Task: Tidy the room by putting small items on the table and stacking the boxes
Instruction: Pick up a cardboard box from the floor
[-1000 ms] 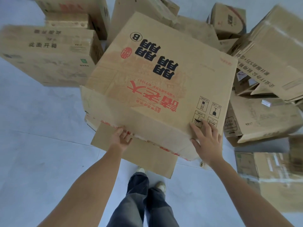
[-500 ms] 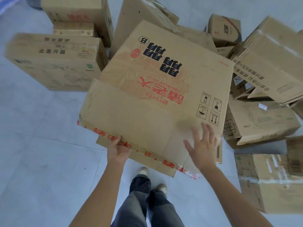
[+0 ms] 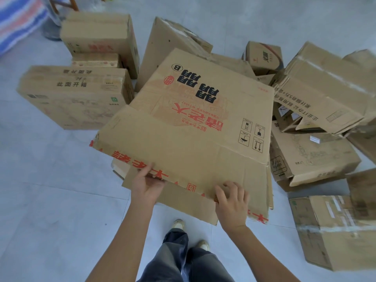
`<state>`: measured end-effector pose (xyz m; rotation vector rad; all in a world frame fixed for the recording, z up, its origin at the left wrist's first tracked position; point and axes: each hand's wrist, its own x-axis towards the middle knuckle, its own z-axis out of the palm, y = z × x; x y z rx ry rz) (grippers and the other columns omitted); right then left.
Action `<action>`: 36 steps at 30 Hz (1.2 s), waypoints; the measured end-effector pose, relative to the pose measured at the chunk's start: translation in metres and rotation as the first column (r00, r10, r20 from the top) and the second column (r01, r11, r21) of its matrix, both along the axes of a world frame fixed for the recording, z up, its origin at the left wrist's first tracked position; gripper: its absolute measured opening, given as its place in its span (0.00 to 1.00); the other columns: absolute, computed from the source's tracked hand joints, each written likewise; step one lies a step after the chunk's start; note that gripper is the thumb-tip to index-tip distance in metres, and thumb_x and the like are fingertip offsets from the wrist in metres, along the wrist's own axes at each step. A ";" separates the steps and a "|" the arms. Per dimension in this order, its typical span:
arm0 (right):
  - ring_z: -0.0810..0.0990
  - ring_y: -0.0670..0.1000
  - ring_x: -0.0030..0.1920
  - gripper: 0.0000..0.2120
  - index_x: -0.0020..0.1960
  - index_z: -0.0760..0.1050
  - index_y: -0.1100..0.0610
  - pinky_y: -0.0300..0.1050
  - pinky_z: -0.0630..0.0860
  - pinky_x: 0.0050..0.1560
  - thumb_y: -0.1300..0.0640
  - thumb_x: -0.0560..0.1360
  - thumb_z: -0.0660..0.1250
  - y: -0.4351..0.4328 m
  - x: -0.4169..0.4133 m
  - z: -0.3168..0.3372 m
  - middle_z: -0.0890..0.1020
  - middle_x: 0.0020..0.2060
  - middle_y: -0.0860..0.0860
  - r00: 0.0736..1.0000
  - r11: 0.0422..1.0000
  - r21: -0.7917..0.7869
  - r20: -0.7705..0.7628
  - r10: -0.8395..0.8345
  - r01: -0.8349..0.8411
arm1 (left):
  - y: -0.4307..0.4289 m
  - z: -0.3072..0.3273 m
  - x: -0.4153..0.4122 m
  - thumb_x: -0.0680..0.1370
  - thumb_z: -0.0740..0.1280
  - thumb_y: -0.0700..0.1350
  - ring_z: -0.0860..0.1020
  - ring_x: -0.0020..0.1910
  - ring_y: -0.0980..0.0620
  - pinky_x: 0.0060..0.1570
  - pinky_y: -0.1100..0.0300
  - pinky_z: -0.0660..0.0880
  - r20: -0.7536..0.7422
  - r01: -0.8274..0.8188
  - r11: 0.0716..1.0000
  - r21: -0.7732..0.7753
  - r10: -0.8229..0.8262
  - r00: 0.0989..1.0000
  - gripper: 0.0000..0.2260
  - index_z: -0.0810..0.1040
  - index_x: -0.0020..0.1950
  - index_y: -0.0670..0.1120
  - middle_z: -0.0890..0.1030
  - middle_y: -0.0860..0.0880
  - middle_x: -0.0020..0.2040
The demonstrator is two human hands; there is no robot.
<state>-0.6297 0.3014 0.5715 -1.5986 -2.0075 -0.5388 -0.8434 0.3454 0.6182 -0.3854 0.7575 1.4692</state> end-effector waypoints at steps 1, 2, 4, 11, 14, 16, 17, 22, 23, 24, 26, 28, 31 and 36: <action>0.68 0.55 0.41 0.14 0.44 0.67 0.53 0.46 0.62 0.39 0.69 0.65 0.55 0.004 0.001 0.005 0.68 0.44 0.53 1.000 0.999 0.026 -0.003 0.018 -0.017 | 0.004 0.009 0.001 0.48 0.80 0.31 0.77 0.47 0.47 0.45 0.46 0.74 -0.029 0.026 0.999 -0.021 -0.026 0.999 0.35 0.77 0.52 0.47 0.79 0.46 0.47; 0.67 0.54 0.39 0.14 0.43 0.67 0.53 0.45 0.61 0.38 0.70 0.64 0.56 0.010 0.004 0.010 0.67 0.42 0.52 0.999 0.998 0.048 -0.012 0.031 -0.030 | 0.011 0.019 0.002 0.60 0.74 0.31 0.75 0.44 0.48 0.46 0.49 0.73 -0.062 0.054 0.997 -0.049 -0.057 0.996 0.22 0.75 0.48 0.47 0.77 0.47 0.43; 0.64 0.52 0.35 0.14 0.41 0.66 0.54 0.43 0.59 0.35 0.71 0.64 0.59 0.027 0.010 0.029 0.66 0.39 0.50 0.998 0.994 0.096 -0.022 0.061 -0.059 | 0.030 0.043 0.004 0.75 0.63 0.33 0.72 0.38 0.50 0.40 0.56 0.71 -0.186 0.115 0.989 -0.095 -0.131 0.974 0.09 0.73 0.46 0.47 0.76 0.49 0.35; 0.75 0.56 0.27 0.10 0.37 0.78 0.61 0.40 0.68 0.25 0.69 0.62 0.59 0.135 0.013 0.149 0.76 0.28 0.55 0.996 0.989 0.150 -0.085 0.019 -0.006 | 0.077 0.113 0.011 0.77 0.65 0.38 0.68 0.64 0.49 0.64 0.53 0.64 -0.748 0.369 0.930 -0.002 -0.247 0.617 0.28 0.60 0.74 0.51 0.70 0.49 0.63; 0.75 0.57 0.25 0.12 0.34 0.76 0.64 0.39 0.68 0.24 0.75 0.53 0.69 0.168 0.008 0.177 0.76 0.27 0.57 0.996 0.995 0.099 -0.085 -0.003 0.011 | 0.070 0.088 -0.017 0.75 0.68 0.39 0.69 0.66 0.46 0.67 0.49 0.67 -0.874 0.273 0.947 -0.169 -0.272 0.403 0.31 0.59 0.75 0.47 0.69 0.47 0.68; 0.76 0.59 0.27 0.12 0.34 0.73 0.66 0.40 0.65 0.28 0.76 0.53 0.69 0.188 0.008 0.194 0.76 0.27 0.59 0.994 0.999 0.041 -0.104 -0.032 0.036 | 0.061 0.074 -0.040 0.74 0.67 0.42 0.65 0.68 0.41 0.67 0.46 0.64 -0.897 0.125 0.921 -0.370 -0.389 0.210 0.28 0.62 0.73 0.45 0.68 0.41 0.69; 0.76 0.60 0.28 0.11 0.35 0.73 0.66 0.42 0.64 0.30 0.76 0.55 0.67 0.198 0.009 0.203 0.76 0.29 0.61 0.991 0.998 0.023 -0.124 -0.052 0.056 | 0.056 0.067 -0.050 0.75 0.66 0.42 0.63 0.69 0.40 0.68 0.46 0.61 -0.877 0.048 0.886 -0.461 -0.464 0.125 0.26 0.63 0.72 0.44 0.66 0.40 0.69; 0.76 0.63 0.47 0.12 0.50 0.75 0.67 0.49 0.63 0.41 0.73 0.68 0.60 0.240 0.024 0.236 0.78 0.46 0.63 0.976 0.982 -0.058 -0.110 -0.186 0.181 | 0.040 0.022 -0.077 0.75 0.63 0.52 0.65 0.67 0.38 0.67 0.44 0.63 -0.730 -0.011 0.744 -0.668 -0.652 0.203 0.29 0.59 0.73 0.44 0.65 0.38 0.70; 0.75 0.62 0.50 0.13 0.52 0.74 0.66 0.49 0.62 0.43 0.72 0.70 0.59 0.243 0.028 0.239 0.78 0.49 0.62 0.974 0.976 -0.095 -0.100 -0.205 0.195 | 0.042 0.019 -0.075 0.74 0.63 0.55 0.68 0.65 0.37 0.65 0.44 0.66 -0.724 0.033 0.750 -0.660 -0.647 0.240 0.32 0.60 0.73 0.42 0.67 0.37 0.68; 0.74 0.62 0.51 0.14 0.54 0.74 0.66 0.48 0.61 0.44 0.71 0.70 0.58 0.249 0.030 0.241 0.77 0.51 0.62 0.970 0.971 -0.123 -0.105 -0.217 0.204 | 0.044 0.020 -0.070 0.72 0.63 0.59 0.70 0.64 0.37 0.64 0.44 0.68 -0.708 0.092 0.760 -0.644 -0.637 0.304 0.33 0.63 0.71 0.41 0.70 0.38 0.67; 0.73 0.63 0.52 0.14 0.55 0.73 0.66 0.47 0.61 0.44 0.71 0.71 0.58 0.259 0.037 0.240 0.77 0.52 0.62 0.963 0.962 -0.162 -0.123 -0.240 0.219 | 0.051 0.023 -0.052 0.70 0.64 0.66 0.70 0.65 0.38 0.65 0.44 0.68 -0.649 0.232 0.777 -0.585 -0.620 0.442 0.36 0.67 0.71 0.44 0.71 0.42 0.67; 0.73 0.63 0.52 0.14 0.55 0.73 0.66 0.49 0.63 0.46 0.70 0.71 0.59 0.269 0.043 0.239 0.76 0.52 0.62 0.961 0.957 -0.192 -0.131 -0.243 0.216 | 0.065 0.028 -0.030 0.64 0.65 0.73 0.72 0.63 0.40 0.64 0.44 0.69 -0.562 0.345 0.763 -0.547 -0.640 0.524 0.43 0.67 0.71 0.48 0.73 0.44 0.66; 0.74 0.62 0.52 0.14 0.56 0.73 0.66 0.51 0.65 0.49 0.69 0.71 0.59 0.281 0.049 0.239 0.77 0.52 0.62 0.969 0.960 -0.208 -0.122 -0.214 0.186 | 0.090 0.030 0.002 0.66 0.70 0.66 0.74 0.61 0.40 0.59 0.46 0.73 -0.547 0.339 0.763 -0.550 -0.636 0.545 0.44 0.60 0.73 0.44 0.71 0.41 0.66; 0.74 0.62 0.51 0.13 0.55 0.73 0.67 0.49 0.63 0.42 0.69 0.71 0.59 0.309 0.066 0.233 0.77 0.51 0.63 0.982 0.971 -0.195 -0.100 -0.159 0.137 | 0.099 0.026 0.035 0.76 0.67 0.47 0.64 0.68 0.38 0.64 0.45 0.63 -0.727 -0.136 0.721 -0.680 -0.638 0.252 0.29 0.60 0.70 0.37 0.65 0.35 0.68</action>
